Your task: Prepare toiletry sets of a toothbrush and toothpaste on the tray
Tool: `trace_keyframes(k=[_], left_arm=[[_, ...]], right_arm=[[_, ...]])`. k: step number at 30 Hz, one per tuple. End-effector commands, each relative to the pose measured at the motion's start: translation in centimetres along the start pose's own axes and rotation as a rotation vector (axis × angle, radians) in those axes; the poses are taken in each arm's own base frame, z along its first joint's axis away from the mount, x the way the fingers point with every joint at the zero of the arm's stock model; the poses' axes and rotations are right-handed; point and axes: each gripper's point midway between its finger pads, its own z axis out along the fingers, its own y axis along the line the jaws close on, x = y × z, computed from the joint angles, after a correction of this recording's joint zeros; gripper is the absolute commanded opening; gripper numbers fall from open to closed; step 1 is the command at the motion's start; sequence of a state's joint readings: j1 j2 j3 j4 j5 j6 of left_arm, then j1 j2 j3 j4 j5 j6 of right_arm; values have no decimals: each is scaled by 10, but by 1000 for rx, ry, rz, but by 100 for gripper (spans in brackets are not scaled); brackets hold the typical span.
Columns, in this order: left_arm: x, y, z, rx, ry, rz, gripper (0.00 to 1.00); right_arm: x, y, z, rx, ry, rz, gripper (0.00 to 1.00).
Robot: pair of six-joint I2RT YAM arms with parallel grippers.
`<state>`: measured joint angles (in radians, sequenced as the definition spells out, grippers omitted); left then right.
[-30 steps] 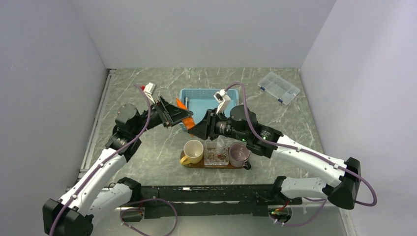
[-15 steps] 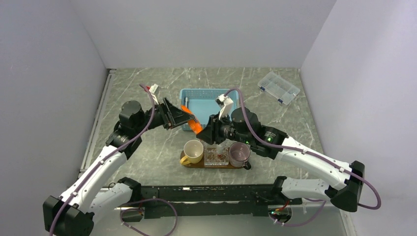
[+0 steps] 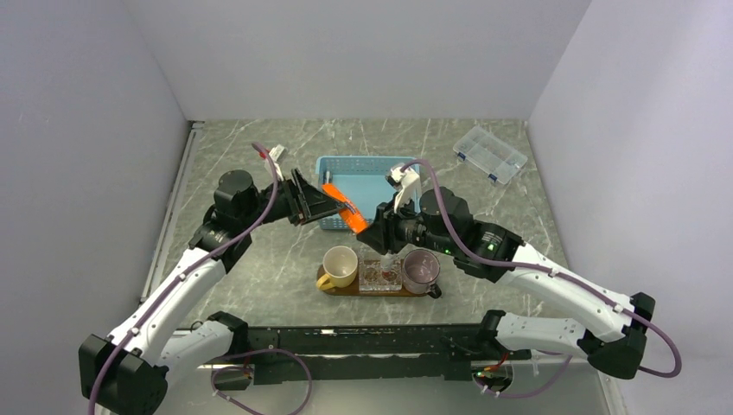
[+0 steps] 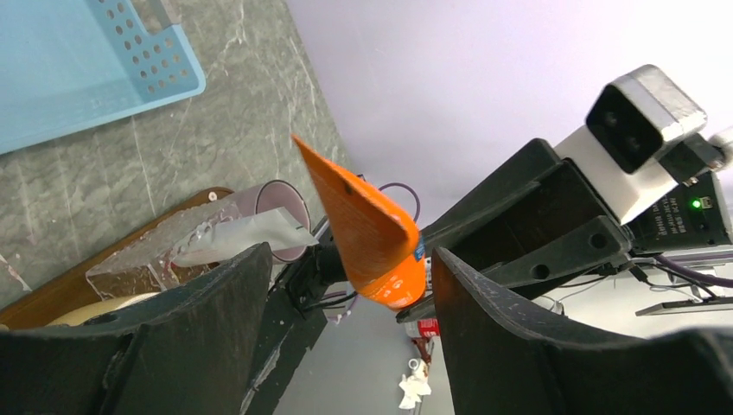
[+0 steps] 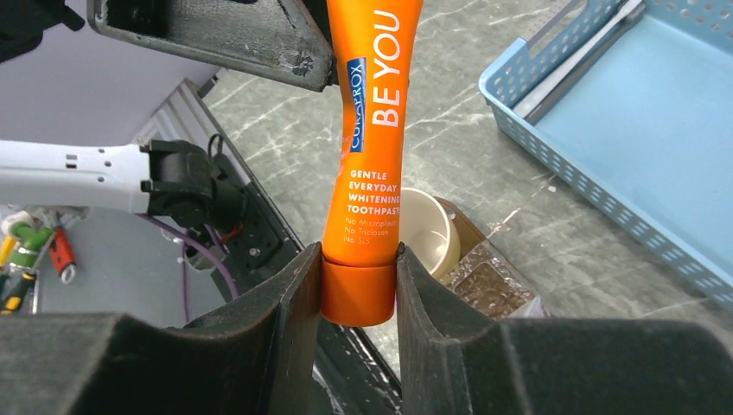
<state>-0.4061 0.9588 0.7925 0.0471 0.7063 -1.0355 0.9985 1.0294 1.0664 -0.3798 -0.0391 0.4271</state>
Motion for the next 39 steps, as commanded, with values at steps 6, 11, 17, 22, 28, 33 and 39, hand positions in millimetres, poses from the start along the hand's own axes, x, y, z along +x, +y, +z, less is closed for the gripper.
trace_keyframes(k=[6, 11, 17, 22, 28, 33, 39], left_arm=[[-5, -29, -8, 52, 36, 76, 73], [2, -34, -13, 65, 104, 73, 73], [1, -35, -27, 67, 145, 103, 72], [1, -34, -37, 93, 187, 98, 72], [3, -33, -44, 100, 222, 98, 72], [8, -32, -46, 105, 237, 87, 72], [15, -24, -46, 106, 266, 68, 70]], right_arm=[[-38, 3, -30, 10, -72, -262, 0], [-41, -5, -36, 40, -76, -377, 0], [-37, -9, -35, 44, -90, -514, 0], [-30, -6, -33, 23, -81, -620, 0], [-26, 7, -29, -25, -84, -732, 0], [-31, 19, -21, -34, -95, -775, 0], [-33, 28, -3, -19, -84, -825, 0]])
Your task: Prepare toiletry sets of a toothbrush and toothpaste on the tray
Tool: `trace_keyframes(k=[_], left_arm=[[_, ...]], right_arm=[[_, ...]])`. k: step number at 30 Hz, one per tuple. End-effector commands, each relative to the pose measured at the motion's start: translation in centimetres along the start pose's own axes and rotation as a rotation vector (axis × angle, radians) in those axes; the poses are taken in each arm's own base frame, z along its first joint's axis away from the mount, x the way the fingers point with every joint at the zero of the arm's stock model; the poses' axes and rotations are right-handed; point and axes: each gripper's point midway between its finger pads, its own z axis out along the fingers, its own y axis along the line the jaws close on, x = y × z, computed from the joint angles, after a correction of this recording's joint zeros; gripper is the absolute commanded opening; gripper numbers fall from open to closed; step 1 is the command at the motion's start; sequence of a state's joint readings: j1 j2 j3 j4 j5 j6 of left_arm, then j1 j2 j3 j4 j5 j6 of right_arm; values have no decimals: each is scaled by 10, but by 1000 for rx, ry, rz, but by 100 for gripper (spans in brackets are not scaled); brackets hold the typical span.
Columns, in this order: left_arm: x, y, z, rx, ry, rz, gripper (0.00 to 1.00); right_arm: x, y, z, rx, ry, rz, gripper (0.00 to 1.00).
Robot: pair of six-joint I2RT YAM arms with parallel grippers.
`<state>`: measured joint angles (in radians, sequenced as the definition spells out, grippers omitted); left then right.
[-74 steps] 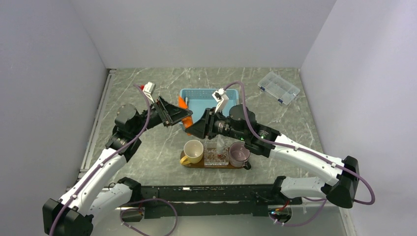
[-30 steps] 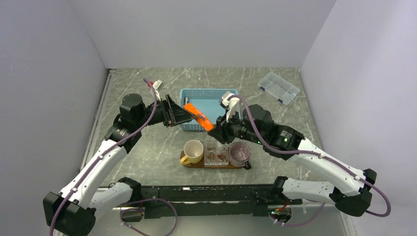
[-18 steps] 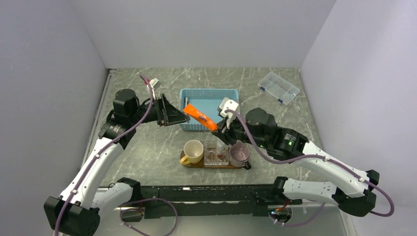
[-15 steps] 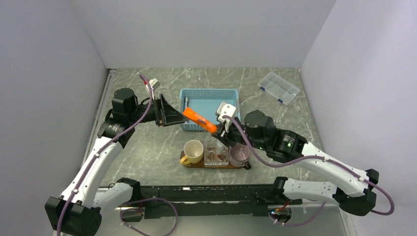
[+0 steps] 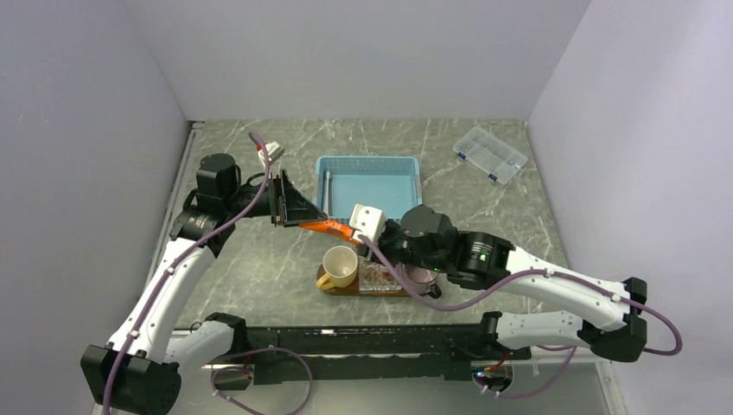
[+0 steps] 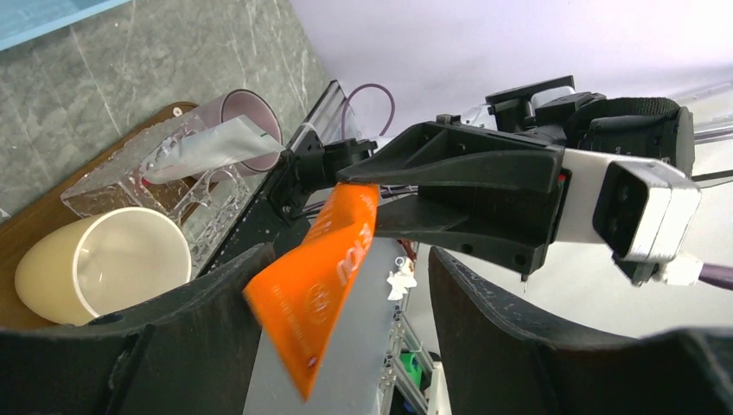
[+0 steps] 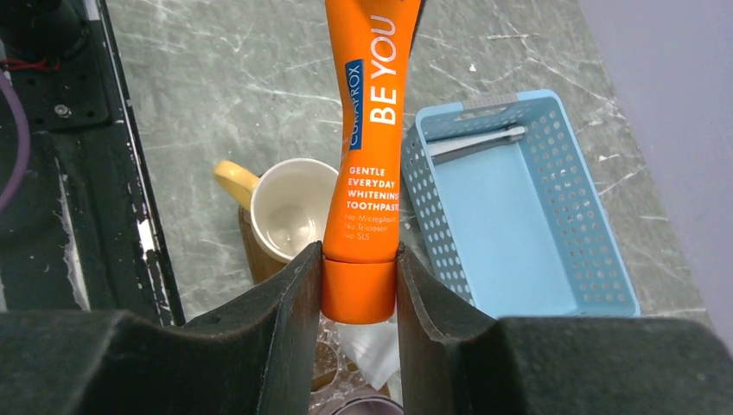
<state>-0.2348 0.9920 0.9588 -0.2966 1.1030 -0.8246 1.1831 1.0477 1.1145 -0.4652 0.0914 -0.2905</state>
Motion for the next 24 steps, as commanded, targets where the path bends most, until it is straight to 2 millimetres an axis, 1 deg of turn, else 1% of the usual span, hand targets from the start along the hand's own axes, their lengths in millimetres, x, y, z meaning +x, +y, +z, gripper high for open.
trace_keyframes(k=[1, 6, 9, 15, 18, 24], left_arm=[[6, -7, -3, 42, 31, 51, 70], [13, -10, -6, 58, 46, 61, 69], [18, -9, -7, 59, 54, 56, 69], [20, -6, -6, 64, 60, 40, 68], [20, -7, -6, 66, 61, 40, 67], [20, -7, -6, 67, 63, 37, 67]], right_arm=[[-47, -16, 1, 73, -125, -46, 0], [-56, -22, 1, 113, -152, -65, 0], [-60, -22, 0, 117, -162, -72, 0], [-67, -19, 1, 124, -159, -99, 0], [-66, -15, 3, 124, -150, -121, 0], [-59, -9, 8, 138, -110, -156, 0]])
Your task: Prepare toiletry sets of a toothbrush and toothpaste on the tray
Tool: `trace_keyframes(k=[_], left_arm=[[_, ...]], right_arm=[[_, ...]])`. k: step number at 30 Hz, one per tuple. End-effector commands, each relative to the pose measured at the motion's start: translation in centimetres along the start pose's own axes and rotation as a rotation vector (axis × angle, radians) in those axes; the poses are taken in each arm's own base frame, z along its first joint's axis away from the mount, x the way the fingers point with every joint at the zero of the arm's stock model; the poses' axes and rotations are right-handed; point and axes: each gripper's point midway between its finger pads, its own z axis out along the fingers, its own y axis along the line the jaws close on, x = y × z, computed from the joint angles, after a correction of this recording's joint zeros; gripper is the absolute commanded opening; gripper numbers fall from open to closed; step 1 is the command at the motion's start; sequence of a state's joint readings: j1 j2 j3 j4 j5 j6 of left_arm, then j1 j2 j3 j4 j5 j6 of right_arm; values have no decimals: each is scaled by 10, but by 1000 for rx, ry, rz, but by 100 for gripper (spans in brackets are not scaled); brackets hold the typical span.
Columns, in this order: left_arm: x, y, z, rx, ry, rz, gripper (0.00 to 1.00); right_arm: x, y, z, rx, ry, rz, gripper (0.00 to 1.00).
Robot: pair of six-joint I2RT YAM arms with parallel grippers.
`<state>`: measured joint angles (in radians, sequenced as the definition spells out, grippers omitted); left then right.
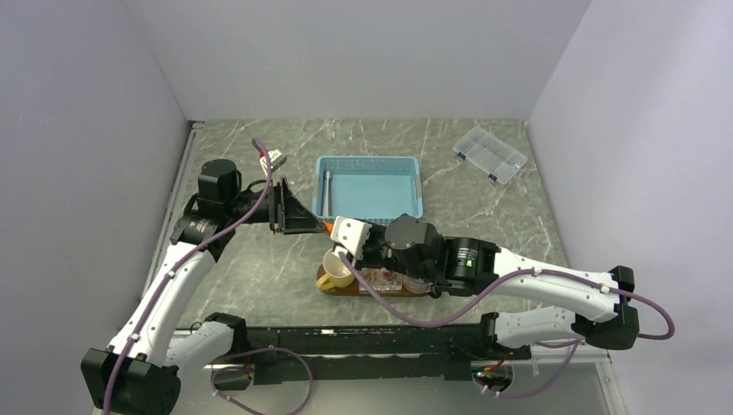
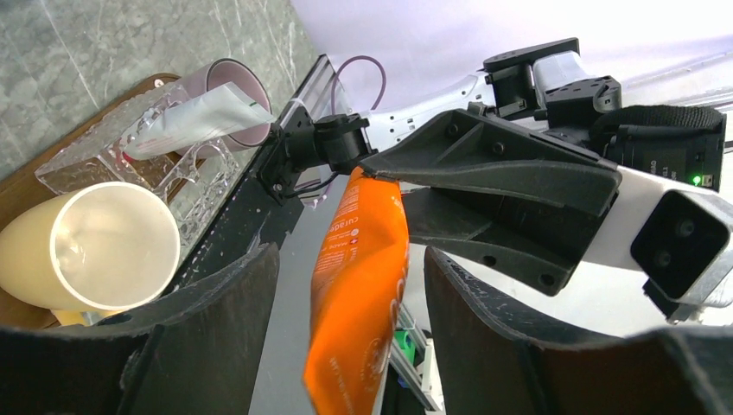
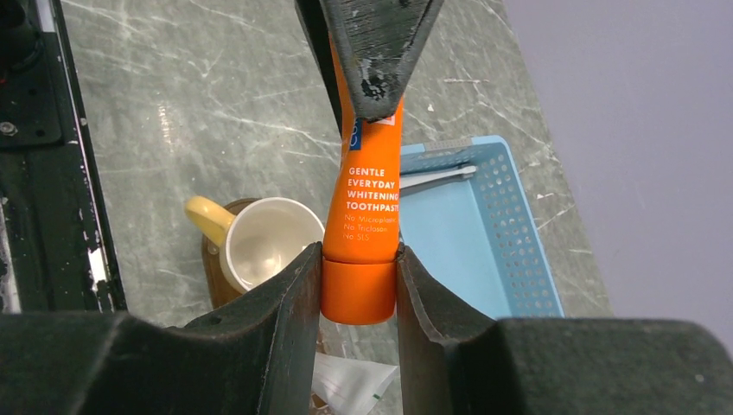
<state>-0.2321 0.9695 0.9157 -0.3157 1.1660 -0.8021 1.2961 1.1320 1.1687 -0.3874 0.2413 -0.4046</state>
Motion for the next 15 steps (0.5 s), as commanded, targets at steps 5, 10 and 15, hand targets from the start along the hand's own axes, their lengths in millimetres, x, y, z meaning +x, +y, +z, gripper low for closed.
trace_keyframes(k=[5, 10, 15], left_arm=[[2, -11, -3, 41, 10, 56, 59], [2, -13, -3, 52, 14, 56, 38], [2, -12, -2, 61, 17, 51, 2]], right_arm=[[-25, -15, -5, 93, -62, -11, 0], [-22, -15, -5, 104, -56, -13, 0], [-19, -14, -4, 109, -45, -19, 0]])
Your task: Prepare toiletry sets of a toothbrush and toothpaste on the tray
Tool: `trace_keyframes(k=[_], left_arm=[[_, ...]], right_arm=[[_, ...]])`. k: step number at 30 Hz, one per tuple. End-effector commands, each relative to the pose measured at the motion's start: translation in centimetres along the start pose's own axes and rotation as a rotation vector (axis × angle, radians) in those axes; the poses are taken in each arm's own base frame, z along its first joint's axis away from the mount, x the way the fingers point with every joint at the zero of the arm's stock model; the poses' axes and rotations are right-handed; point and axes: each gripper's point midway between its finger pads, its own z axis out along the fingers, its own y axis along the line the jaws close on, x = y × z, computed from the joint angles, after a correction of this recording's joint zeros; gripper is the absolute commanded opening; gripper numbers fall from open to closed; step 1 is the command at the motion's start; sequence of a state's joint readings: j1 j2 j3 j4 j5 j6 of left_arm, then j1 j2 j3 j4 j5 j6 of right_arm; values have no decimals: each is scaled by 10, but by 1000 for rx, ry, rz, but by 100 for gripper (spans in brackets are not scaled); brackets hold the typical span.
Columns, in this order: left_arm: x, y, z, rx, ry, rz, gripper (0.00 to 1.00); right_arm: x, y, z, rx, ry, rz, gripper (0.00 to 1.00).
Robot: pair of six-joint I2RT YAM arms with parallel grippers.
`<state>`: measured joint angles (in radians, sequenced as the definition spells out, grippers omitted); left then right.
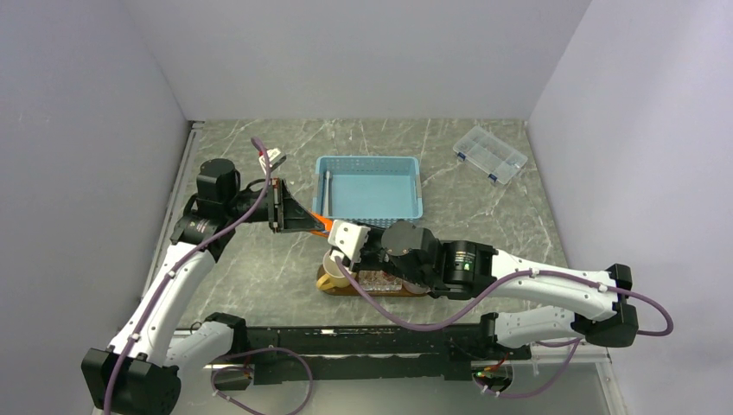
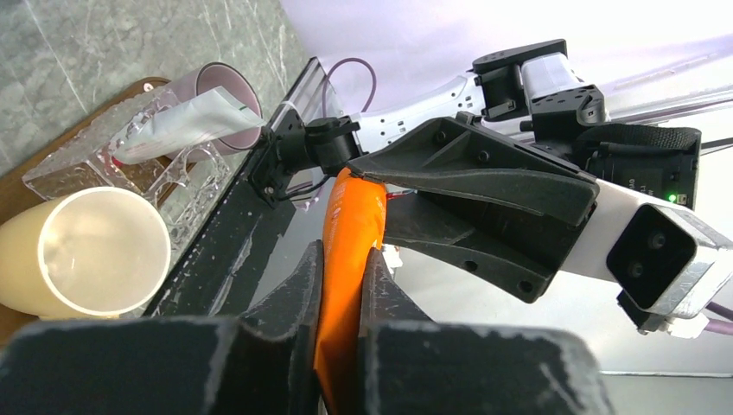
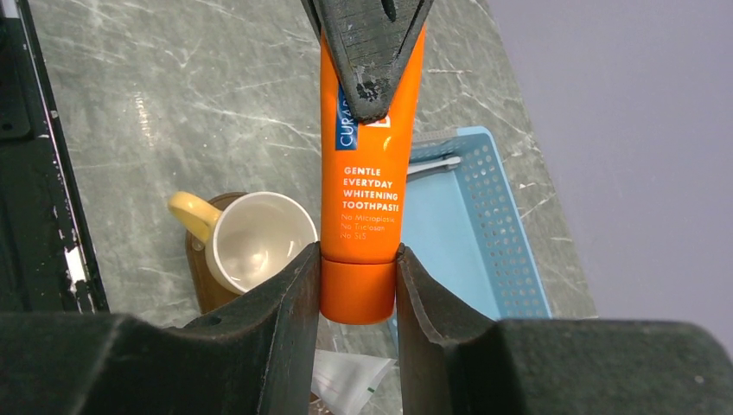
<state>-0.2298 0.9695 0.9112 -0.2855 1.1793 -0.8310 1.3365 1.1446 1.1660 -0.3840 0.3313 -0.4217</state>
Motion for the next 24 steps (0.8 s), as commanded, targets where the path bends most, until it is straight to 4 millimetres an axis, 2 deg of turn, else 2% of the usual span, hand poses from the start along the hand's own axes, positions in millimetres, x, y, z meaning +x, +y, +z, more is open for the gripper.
trace_keyframes(k=[1, 7, 10, 14, 24], left_arm=[[3, -8, -1, 43, 17, 54, 2], [2, -6, -1, 36, 16, 50, 40], [1, -6, -1, 32, 15, 55, 50], [0, -6, 0, 31, 16, 56, 55], [-2, -6, 0, 27, 19, 64, 54]], right_arm=[[-21, -16, -5, 65, -71, 18, 0], [-17, -16, -8, 71, -59, 15, 0], [-15, -18, -11, 77, -56, 15, 0], [-11, -19, -15, 78, -46, 16, 0], [1, -16, -29, 61, -29, 26, 0]])
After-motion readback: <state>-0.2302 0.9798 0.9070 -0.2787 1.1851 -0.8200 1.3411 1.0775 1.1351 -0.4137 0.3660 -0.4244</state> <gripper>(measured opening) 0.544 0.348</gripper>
